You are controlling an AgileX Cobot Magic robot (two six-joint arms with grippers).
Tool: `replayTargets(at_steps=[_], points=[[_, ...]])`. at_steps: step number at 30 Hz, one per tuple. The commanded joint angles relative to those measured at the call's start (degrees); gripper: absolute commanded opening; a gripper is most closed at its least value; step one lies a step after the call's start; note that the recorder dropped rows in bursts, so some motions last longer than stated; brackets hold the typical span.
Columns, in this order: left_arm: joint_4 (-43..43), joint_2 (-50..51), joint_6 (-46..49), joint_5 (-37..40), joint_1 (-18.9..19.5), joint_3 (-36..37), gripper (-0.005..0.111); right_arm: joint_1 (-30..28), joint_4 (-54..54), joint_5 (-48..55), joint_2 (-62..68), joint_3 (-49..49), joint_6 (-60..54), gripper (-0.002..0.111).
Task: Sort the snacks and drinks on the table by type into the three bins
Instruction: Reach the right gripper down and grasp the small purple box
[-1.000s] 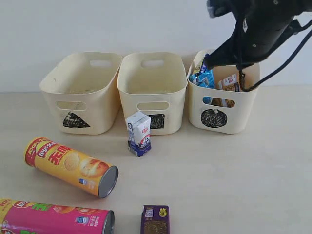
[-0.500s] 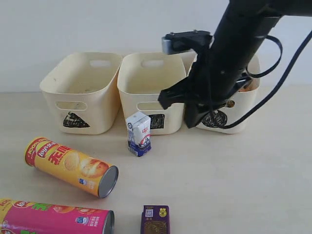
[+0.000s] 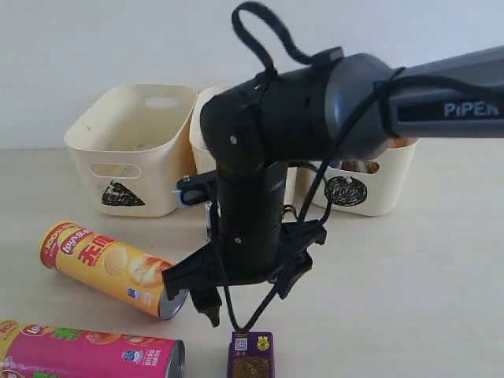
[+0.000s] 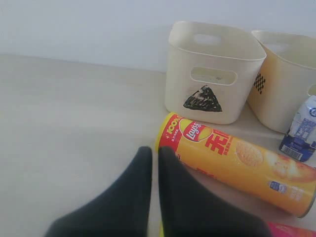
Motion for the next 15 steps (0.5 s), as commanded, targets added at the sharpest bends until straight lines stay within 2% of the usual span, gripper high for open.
replayTargets(at_steps=[1, 6, 8, 15], points=[[-0.23, -0.2, 0.11, -0.18, 0.07, 0.22, 0.004, 2.38, -2.35, -1.59, 1.51, 1.77, 3.82, 0.072], [-0.23, -0.2, 0.11, -0.18, 0.07, 0.22, 0.004, 2.67, -2.1, -9.22, 1.51, 10.17, 6.87, 0.072], [-0.23, -0.2, 0.11, -0.18, 0.07, 0.22, 0.004, 2.67, 1.28, -14.54, 1.51, 14.26, 6.62, 0.072], [-0.23, -0.2, 0.11, -0.18, 0.07, 0.22, 0.004, 2.67, 2.23, -16.66, 1.51, 17.25, 6.21, 0.071]])
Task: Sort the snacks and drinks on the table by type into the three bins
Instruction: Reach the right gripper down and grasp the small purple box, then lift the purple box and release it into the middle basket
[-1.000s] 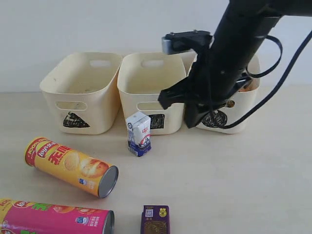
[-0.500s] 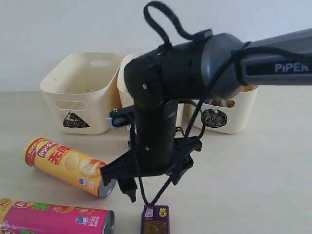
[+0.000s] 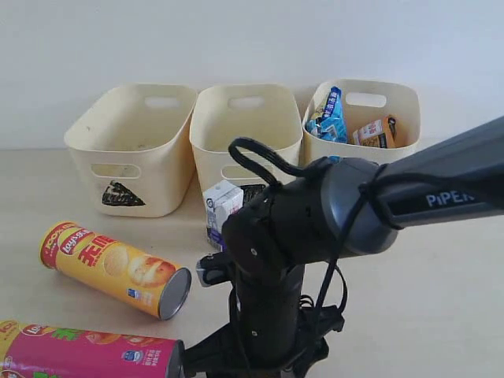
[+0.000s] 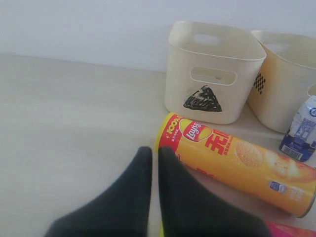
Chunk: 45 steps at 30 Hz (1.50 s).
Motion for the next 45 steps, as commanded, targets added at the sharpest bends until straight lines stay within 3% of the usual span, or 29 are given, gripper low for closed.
replayTargets(at_steps=[1, 4, 6, 12, 13, 21, 25, 29, 36, 45], points=[[-0.23, -0.2, 0.11, -0.18, 0.07, 0.22, 0.004, 0.04, 0.06, -0.51, -0.25, 0.49, -0.27, 0.071], [-0.23, -0.2, 0.11, -0.18, 0.07, 0.22, 0.004, 0.04, 0.06, -0.39, -0.25, 0.49, -1.37, 0.07], [-0.23, -0.2, 0.11, -0.18, 0.07, 0.22, 0.004, 0.04, -0.05, 0.16, -0.25, 0.19, -2.33, 0.061], [-0.23, -0.2, 0.11, -0.18, 0.07, 0.22, 0.004, 0.04, -0.41, 2.86, -2.54, -2.07, -4.51, 0.003], [-0.23, -0.2, 0.11, -0.18, 0.07, 0.22, 0.004, 0.04, -0.65, 3.02, -3.5, -2.53, -4.75, 0.0], [-0.23, -0.2, 0.11, -0.18, 0.07, 0.22, 0.004, -0.06, -15.91, 3.34, -13.5, -8.09, -1.09, 0.0], [-0.23, -0.2, 0.11, -0.18, 0.07, 0.22, 0.004, -0.35, -41.75, -0.23, -15.65, -9.6, 15.58, 0.0], [-0.23, -0.2, 0.11, -0.18, 0.07, 0.22, 0.004, -4.43, -53.1, -12.32, -14.37, -9.6, 27.31, 0.0], [-0.23, -0.2, 0.11, -0.18, 0.07, 0.22, 0.004, -17.86, -60.18, -39.13, -8.02, -10.84, 35.84, 0.0], [-0.23, -0.2, 0.11, -0.18, 0.07, 0.22, 0.004, -21.38, -59.42, -42.81, -0.84, -19.28, 36.1, 0.0]])
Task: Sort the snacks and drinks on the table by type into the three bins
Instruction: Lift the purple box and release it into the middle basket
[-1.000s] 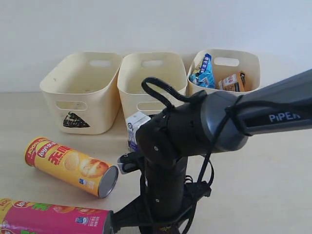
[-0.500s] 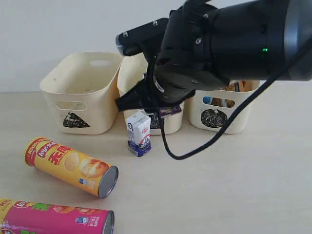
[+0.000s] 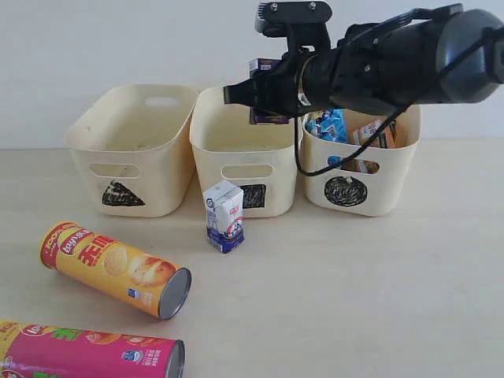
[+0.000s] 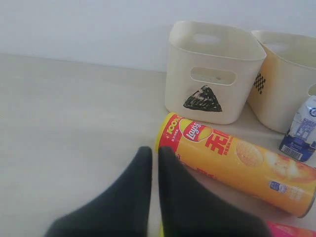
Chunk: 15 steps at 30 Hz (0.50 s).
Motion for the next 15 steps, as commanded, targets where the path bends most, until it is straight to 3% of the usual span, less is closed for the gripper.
replayTargets(at_steps=[1, 15], points=[[-0.23, -0.2, 0.11, -0.18, 0.07, 0.22, 0.004, -0.61, -0.76, -3.45, 3.77, -4.81, -0.27, 0.0], [-0.23, -0.2, 0.11, -0.18, 0.07, 0.22, 0.004, -0.61, -0.76, -3.03, 13.71, -11.56, -0.55, 0.0]])
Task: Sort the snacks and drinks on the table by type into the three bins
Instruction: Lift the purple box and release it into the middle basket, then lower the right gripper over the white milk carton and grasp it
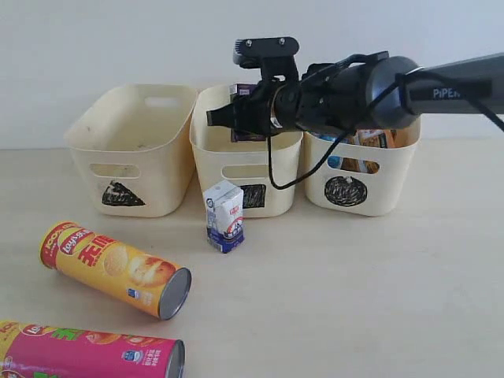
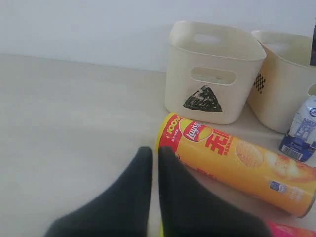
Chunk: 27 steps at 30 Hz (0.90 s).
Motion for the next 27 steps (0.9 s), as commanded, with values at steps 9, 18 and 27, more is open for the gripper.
replayTargets(at_steps=[9, 18, 27], points=[[-0.23, -0.2, 0.11, -0.18, 0.07, 0.22, 0.004, -0.34, -0.76, 4.2, 1.67, -1.03, -0.38, 0.024], [-0.23, -0.2, 0.11, -0.18, 0.07, 0.22, 0.004, -0.34, -0.76, 4.65, 1.33, -2.27, -0.19, 0.075], [-0.23, -0.2, 0.11, -0.18, 0.07, 0.22, 0.004, -0.06, -0.76, 9.45, -6.1, -2.27, 0.06, 0.037]])
